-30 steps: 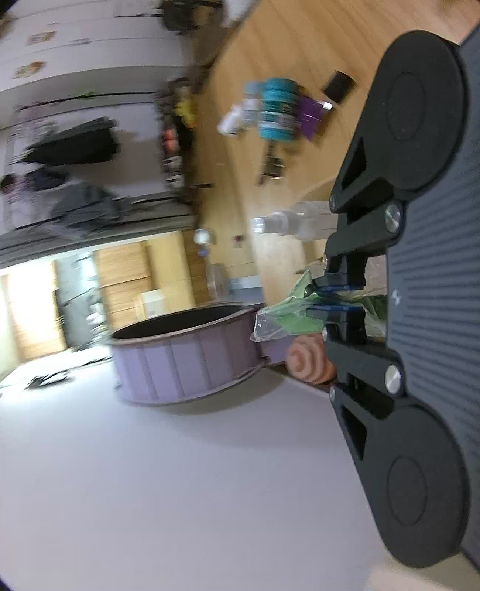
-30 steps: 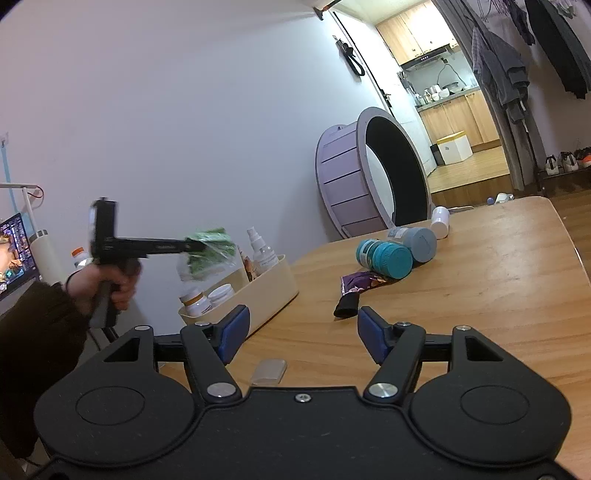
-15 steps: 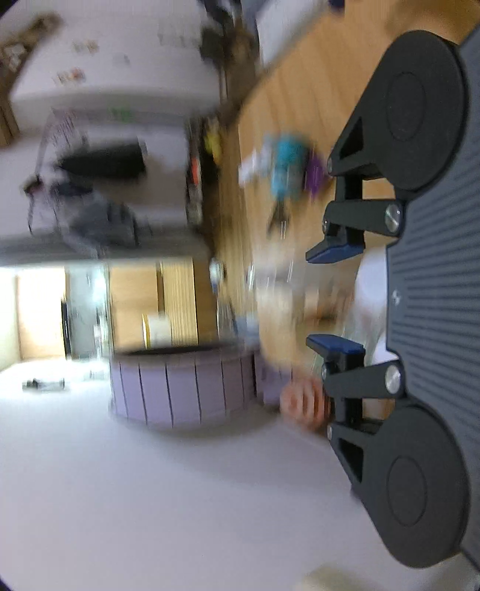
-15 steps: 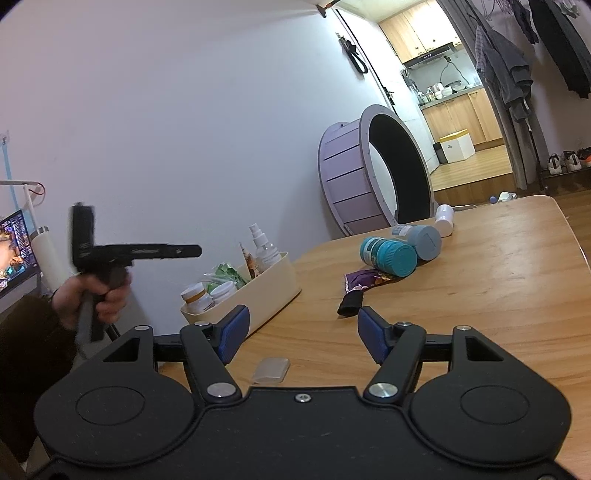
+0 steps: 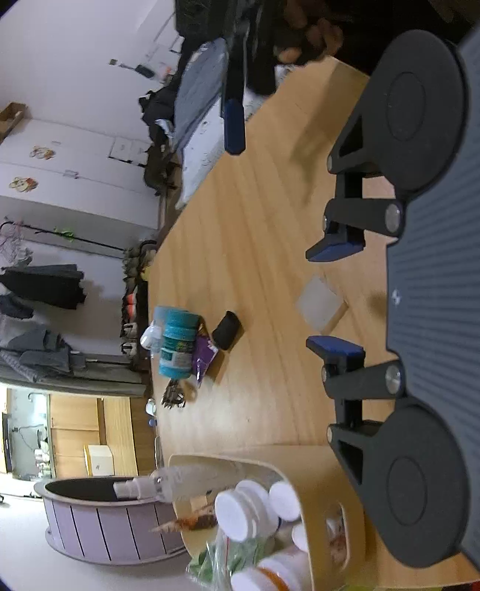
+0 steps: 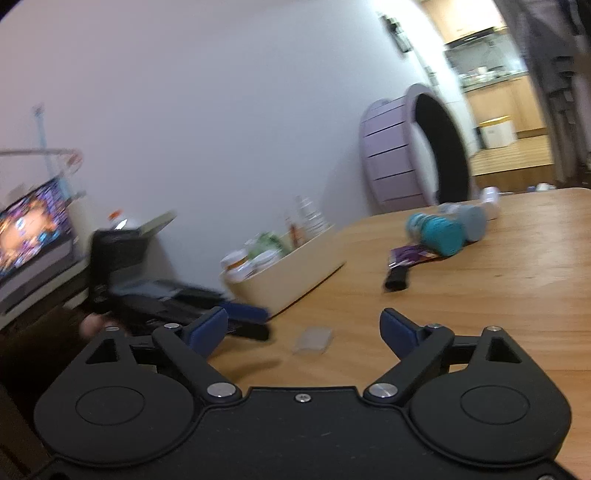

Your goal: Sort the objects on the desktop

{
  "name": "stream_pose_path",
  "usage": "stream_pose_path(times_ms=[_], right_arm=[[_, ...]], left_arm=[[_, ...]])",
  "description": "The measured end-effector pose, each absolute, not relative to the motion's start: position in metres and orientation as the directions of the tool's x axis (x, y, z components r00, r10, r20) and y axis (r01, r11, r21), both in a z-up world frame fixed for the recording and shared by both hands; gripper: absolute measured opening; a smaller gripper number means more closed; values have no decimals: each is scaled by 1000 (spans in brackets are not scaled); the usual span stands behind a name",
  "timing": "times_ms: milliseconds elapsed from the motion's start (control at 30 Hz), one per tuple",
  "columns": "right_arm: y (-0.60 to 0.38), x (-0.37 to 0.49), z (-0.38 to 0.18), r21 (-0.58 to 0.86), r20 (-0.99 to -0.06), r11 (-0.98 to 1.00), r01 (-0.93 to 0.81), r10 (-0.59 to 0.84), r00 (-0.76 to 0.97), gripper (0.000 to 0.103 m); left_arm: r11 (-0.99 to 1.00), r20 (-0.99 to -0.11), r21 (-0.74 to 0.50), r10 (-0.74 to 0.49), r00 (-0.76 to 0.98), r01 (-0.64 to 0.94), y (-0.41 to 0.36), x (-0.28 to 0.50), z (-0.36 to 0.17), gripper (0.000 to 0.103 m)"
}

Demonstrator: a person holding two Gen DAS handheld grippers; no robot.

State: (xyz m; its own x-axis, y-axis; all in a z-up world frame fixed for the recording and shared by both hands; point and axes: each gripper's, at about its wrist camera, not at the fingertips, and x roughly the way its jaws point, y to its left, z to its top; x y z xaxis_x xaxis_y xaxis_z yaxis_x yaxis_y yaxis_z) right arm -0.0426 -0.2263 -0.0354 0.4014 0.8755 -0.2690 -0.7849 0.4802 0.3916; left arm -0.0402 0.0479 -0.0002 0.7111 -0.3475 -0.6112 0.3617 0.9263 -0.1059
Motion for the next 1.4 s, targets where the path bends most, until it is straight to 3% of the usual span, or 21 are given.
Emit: stream_pose_path(times_ms=[533,600,667,833,867,1200,1400], right_arm=[[-219,-55,-33,374,-304,422,-826,897,321,90],[-220,-56,-33,373,-303,419,-828,898,318,90],[-220,-56,-32,371,-301,420,-828,898,320,90],[-222,-56,-31,372,-289,420,-828,900,327,91],[-222,-55,-31,373,-288,422,-826,899,330,91],[-222,-53,-32,378,-280,427,-821,898,338,91],[-220,-53,-32,378,-282,424,-823,900,333,91]], left_arm=[[918,-675,-22,-306,671,396,32,-11,-30,50],[912,-676,-13,-310,668,410,30,-13,-32,45],[911,-665,3,-306,681,413,29,-16,-33,32],[912,-631,-2,-319,708,409,34,-24,-27,22],[915,-624,-1,-316,715,403,35,-25,-25,10],[946,-520,-22,-288,804,324,65,-44,16,5],[925,-563,33,-296,772,379,52,-41,11,13]])
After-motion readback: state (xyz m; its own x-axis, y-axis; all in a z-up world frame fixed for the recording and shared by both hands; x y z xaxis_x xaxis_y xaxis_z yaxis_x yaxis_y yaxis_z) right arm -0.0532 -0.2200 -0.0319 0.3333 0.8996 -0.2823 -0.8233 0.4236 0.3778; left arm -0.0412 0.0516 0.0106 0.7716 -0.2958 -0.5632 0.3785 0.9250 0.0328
